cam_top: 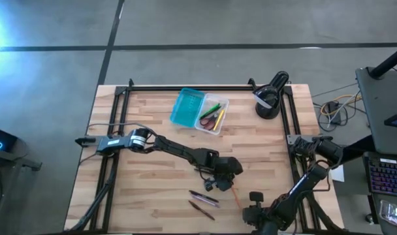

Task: Pick & place school supplies into a supply box
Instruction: Put the yellow pencil into the blue supply box

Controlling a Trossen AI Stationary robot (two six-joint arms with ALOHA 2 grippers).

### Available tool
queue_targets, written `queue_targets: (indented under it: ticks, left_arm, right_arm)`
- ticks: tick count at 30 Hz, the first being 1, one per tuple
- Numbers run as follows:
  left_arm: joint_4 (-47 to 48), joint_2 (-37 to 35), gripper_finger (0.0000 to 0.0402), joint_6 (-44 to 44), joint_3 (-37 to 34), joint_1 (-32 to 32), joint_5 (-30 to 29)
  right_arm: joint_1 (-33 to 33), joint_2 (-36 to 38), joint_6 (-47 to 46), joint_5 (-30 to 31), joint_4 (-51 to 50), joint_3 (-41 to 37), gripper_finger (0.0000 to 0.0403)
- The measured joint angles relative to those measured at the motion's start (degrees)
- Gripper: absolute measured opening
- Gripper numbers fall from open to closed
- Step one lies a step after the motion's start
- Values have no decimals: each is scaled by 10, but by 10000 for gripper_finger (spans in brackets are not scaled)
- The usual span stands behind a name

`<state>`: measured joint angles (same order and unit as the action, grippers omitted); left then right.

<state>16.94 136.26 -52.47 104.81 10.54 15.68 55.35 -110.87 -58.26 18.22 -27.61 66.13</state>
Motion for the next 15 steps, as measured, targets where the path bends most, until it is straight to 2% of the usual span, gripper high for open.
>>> queue_targets:
  ticks: [9,15]
  left_arm:
    - [22,2,106,6,14,0,-1]
    - [52,5,86,7,44,-3,-1]
  right_arm:
    - [2,26,3,12,-9,1,38]
    - [1,29,13,13,-8,1,38]
